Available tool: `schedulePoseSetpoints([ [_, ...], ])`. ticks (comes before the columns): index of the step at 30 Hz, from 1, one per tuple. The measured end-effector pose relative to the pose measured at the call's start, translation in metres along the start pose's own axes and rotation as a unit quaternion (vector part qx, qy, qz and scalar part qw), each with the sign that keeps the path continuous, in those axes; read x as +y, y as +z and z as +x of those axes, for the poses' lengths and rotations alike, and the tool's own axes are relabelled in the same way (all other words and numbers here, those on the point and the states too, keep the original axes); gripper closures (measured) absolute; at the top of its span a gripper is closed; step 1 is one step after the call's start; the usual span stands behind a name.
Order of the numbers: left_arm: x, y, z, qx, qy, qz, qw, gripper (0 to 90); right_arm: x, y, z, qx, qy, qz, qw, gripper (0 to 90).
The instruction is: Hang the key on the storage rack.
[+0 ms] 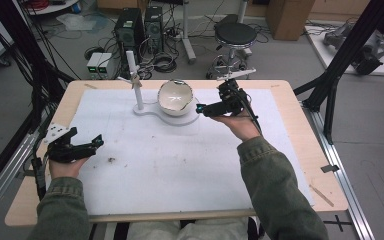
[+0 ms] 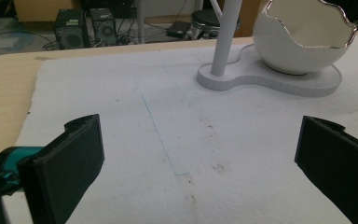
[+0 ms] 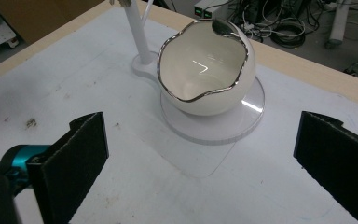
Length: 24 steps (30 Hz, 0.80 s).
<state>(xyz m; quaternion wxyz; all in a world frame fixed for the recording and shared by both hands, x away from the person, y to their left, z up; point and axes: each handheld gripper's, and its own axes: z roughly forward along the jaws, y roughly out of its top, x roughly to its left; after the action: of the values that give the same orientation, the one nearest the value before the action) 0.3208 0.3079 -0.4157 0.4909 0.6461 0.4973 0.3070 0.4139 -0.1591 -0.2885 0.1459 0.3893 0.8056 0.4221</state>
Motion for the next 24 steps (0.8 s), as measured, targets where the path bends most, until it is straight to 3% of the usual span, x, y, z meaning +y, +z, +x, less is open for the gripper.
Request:
schedulePoseSetpoints([
  [7, 0.000, 0.000, -0.001, -0.002, 0.002, 0.002, 1.0000, 1.7, -0.015, -0.013, -0.004, -0.007, 0.000, -0.018, 0.9998, 2.0],
  [24, 0.000, -0.001, -0.003, -0.001, 0.003, 0.003, 1.0000, 1.7, -0.058, -0.040, -0.025, -0.020, 0.037, -0.046, 0.9981, 2.0],
])
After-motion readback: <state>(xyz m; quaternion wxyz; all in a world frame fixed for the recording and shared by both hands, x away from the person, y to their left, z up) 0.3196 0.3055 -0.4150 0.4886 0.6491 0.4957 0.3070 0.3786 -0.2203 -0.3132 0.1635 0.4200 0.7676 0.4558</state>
